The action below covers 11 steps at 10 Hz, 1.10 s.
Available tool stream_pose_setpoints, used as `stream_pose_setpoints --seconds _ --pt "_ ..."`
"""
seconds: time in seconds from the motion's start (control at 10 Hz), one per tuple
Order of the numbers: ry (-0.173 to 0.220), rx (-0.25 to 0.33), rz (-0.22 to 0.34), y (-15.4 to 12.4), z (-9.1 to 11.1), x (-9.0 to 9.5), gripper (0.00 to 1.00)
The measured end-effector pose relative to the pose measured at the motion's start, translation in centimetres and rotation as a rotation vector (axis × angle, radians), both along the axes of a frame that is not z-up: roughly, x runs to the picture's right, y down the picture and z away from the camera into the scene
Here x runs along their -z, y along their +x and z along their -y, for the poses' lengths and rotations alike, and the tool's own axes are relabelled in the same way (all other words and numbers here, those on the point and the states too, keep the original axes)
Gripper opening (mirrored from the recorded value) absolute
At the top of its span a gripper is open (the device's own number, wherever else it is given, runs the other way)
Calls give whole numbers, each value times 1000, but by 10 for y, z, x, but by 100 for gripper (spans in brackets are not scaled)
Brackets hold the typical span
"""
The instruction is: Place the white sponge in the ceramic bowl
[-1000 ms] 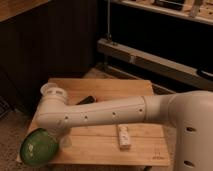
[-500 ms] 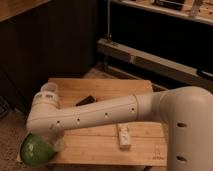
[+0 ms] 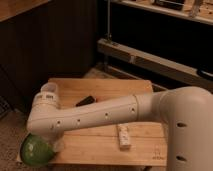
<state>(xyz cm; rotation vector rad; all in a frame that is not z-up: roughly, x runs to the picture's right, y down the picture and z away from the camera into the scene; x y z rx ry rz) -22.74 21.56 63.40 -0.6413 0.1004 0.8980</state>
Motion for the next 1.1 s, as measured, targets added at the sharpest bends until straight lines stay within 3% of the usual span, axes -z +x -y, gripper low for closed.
stream_pose_setpoints --seconds 0.2,0.5,0.9,1.1 --pt "5 7 3 -2 1 2 85" --pt "7 65 38 -13 -2 7 60" --pt "-53 61 173 -26 -11 11 16" --pt "-78 42 220 -28 -13 7 3"
